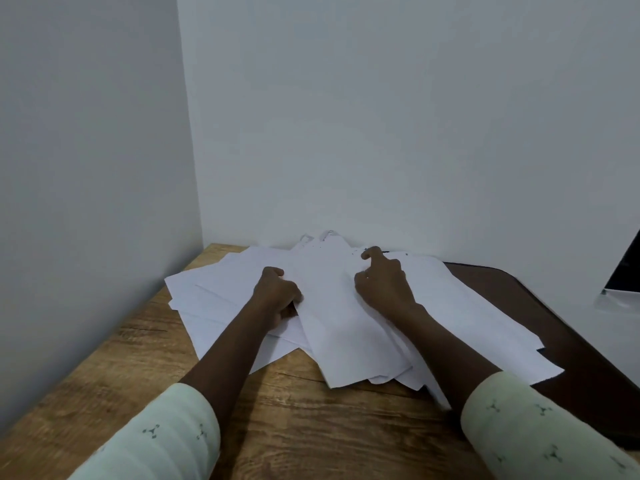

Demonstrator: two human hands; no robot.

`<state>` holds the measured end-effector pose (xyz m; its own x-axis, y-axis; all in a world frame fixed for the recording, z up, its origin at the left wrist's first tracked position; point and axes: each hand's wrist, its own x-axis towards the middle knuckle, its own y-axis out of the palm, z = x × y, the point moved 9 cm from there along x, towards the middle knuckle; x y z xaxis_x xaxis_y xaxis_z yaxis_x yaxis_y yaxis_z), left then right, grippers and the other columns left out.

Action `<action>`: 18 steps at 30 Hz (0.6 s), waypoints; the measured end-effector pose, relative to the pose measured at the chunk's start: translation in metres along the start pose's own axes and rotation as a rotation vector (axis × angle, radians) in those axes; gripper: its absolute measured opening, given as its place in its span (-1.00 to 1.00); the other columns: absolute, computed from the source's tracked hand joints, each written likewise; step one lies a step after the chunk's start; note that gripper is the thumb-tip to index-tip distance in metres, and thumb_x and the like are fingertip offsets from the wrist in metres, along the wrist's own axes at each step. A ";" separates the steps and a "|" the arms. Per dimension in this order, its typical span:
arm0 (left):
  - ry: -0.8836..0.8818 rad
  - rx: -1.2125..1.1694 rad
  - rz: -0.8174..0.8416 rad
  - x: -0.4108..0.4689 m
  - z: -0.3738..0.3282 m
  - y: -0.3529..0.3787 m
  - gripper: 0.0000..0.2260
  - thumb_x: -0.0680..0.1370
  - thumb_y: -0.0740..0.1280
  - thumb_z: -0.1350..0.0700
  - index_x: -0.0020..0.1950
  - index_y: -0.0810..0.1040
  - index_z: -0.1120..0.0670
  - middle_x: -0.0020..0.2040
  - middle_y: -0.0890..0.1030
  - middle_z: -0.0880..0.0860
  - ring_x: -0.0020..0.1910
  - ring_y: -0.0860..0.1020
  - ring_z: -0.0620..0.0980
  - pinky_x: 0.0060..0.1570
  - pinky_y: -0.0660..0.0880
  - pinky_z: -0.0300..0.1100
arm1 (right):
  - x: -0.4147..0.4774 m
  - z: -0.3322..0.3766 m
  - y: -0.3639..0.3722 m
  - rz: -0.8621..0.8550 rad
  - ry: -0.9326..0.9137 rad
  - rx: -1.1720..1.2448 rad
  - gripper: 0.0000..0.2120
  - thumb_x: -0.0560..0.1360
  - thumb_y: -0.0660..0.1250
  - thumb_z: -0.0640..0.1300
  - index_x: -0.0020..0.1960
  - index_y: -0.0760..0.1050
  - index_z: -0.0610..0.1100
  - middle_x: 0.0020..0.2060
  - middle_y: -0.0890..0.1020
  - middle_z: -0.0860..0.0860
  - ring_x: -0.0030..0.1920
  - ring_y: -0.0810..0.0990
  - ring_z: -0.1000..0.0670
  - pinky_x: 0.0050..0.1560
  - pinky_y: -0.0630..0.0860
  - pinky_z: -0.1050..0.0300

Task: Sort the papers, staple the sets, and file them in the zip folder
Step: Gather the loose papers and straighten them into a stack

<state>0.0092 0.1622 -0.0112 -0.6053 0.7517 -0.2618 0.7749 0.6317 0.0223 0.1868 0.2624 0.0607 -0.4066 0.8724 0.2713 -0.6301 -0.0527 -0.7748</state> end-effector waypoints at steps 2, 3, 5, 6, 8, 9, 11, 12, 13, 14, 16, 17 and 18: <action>0.000 0.015 0.023 0.001 0.003 0.004 -0.32 0.47 0.30 0.50 0.49 0.19 0.07 0.27 0.46 0.28 0.15 0.55 0.24 -0.32 0.57 -0.07 | 0.000 0.014 0.009 0.027 -0.050 0.036 -0.65 0.50 0.16 -0.24 0.28 0.38 -0.10 -0.07 0.55 -0.13 -0.02 0.52 -0.17 -0.08 0.38 0.09; 0.007 0.027 0.029 0.004 0.002 0.004 -0.29 0.47 0.32 0.47 0.51 0.15 0.06 0.26 0.46 0.28 0.14 0.56 0.24 -0.31 0.59 -0.07 | 0.001 0.017 0.012 0.064 -0.066 0.046 -0.68 0.51 0.22 -0.17 0.26 0.40 -0.08 -0.08 0.56 -0.10 0.01 0.54 -0.15 -0.04 0.42 0.08; 0.054 0.101 0.002 0.006 -0.004 -0.002 -0.22 0.46 0.37 0.41 0.55 0.07 0.03 0.26 0.46 0.27 0.12 0.56 0.22 -0.24 0.59 -0.07 | 0.006 0.012 0.015 0.183 -0.041 -0.043 -0.49 0.42 0.37 0.18 0.29 0.41 -0.01 0.10 0.59 -0.06 0.21 0.52 -0.11 0.18 0.45 0.02; 0.106 0.187 -0.044 0.008 -0.010 -0.008 -0.20 0.46 0.40 0.36 0.56 0.04 0.03 0.29 0.45 0.26 0.16 0.54 0.20 -0.18 0.57 -0.08 | 0.007 0.001 0.015 0.252 0.008 -0.150 -0.19 0.27 0.37 0.41 0.37 0.36 0.00 0.25 0.53 -0.06 0.32 0.45 -0.12 0.30 0.40 -0.06; 0.234 0.520 -0.165 0.008 -0.026 -0.020 -0.11 0.45 0.49 0.20 0.59 -0.02 0.01 0.44 0.31 0.26 0.36 0.36 0.23 0.13 0.45 -0.02 | 0.003 -0.028 0.014 0.374 0.134 -0.370 0.35 -0.12 0.23 0.65 0.52 0.14 -0.03 0.45 0.33 -0.11 0.46 0.28 -0.19 0.39 0.27 -0.24; 0.269 0.723 -0.216 0.008 -0.032 -0.026 -0.05 0.44 0.52 0.06 0.61 -0.08 -0.01 0.53 0.16 0.28 0.49 0.19 0.27 0.33 0.30 0.10 | -0.002 -0.042 0.013 0.421 0.187 -0.437 0.47 -0.22 0.20 0.67 0.54 0.06 -0.04 0.48 0.24 -0.16 0.48 0.22 -0.24 0.40 0.23 -0.30; 0.212 0.987 -0.255 0.012 -0.029 -0.042 0.03 0.44 0.45 -0.23 0.61 -0.23 -0.04 0.59 -0.12 0.30 0.58 -0.13 0.29 0.46 -0.07 0.30 | -0.011 -0.058 0.017 0.483 0.228 -0.472 0.49 -0.21 0.26 0.65 0.55 0.00 -0.06 0.49 0.17 -0.21 0.49 0.14 -0.28 0.40 0.18 -0.36; 0.148 1.028 -0.242 0.016 -0.022 -0.051 0.03 0.45 0.38 -0.33 0.60 -0.28 -0.05 0.58 -0.16 0.33 0.58 -0.20 0.29 0.45 -0.17 0.34 | -0.015 -0.060 0.019 0.492 0.218 -0.479 0.42 -0.12 0.32 0.64 0.54 0.01 -0.06 0.49 0.17 -0.20 0.49 0.13 -0.27 0.39 0.16 -0.38; 0.092 1.048 -0.220 0.018 -0.012 -0.058 0.02 0.45 0.31 -0.40 0.60 -0.31 -0.06 0.58 -0.14 0.35 0.57 -0.20 0.29 0.43 -0.20 0.35 | -0.016 -0.058 0.020 0.487 0.197 -0.485 0.31 0.00 0.37 0.60 0.54 0.03 -0.05 0.48 0.19 -0.18 0.49 0.13 -0.25 0.39 0.15 -0.38; 0.059 1.088 -0.203 0.017 -0.004 -0.061 0.00 0.45 0.25 -0.44 0.59 -0.31 -0.05 0.58 -0.08 0.36 0.58 -0.16 0.29 0.44 -0.19 0.35 | -0.014 -0.055 0.023 0.494 0.161 -0.473 0.21 0.12 0.41 0.54 0.54 0.04 -0.04 0.48 0.21 -0.14 0.49 0.16 -0.22 0.41 0.14 -0.35; 0.093 1.223 -0.204 0.009 -0.004 -0.058 -0.04 0.45 0.17 -0.49 0.62 -0.20 -0.04 0.56 0.12 0.33 0.56 0.07 0.28 0.45 0.00 0.30 | -0.015 -0.041 0.032 0.574 0.075 -0.379 0.05 0.29 0.47 0.37 0.56 0.04 -0.02 0.50 0.25 -0.06 0.49 0.22 -0.13 0.46 0.17 -0.18; 0.155 1.275 -0.229 0.005 -0.014 -0.053 -0.10 0.45 0.16 -0.49 0.61 -0.03 -0.02 0.50 0.28 0.28 0.50 0.25 0.26 0.41 0.16 0.23 | -0.017 -0.035 0.036 0.634 0.040 -0.336 -0.02 0.32 0.49 0.29 0.56 0.08 0.02 0.51 0.26 -0.02 0.47 0.25 -0.09 0.45 0.20 -0.08; 0.239 1.284 -0.274 -0.001 -0.031 -0.049 -0.19 0.47 0.15 -0.48 0.55 0.20 0.00 0.39 0.46 0.21 0.37 0.43 0.21 0.32 0.32 0.13 | -0.019 -0.029 0.037 0.692 0.010 -0.320 -0.09 0.33 0.51 0.23 0.54 0.15 0.07 0.50 0.29 0.01 0.45 0.28 -0.06 0.43 0.23 -0.02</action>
<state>-0.0341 0.1359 0.0179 -0.6828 0.7276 0.0658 0.1644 0.2407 -0.9566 0.1903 0.2578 0.0102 -0.6324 0.6958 -0.3405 -0.0103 -0.4471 -0.8944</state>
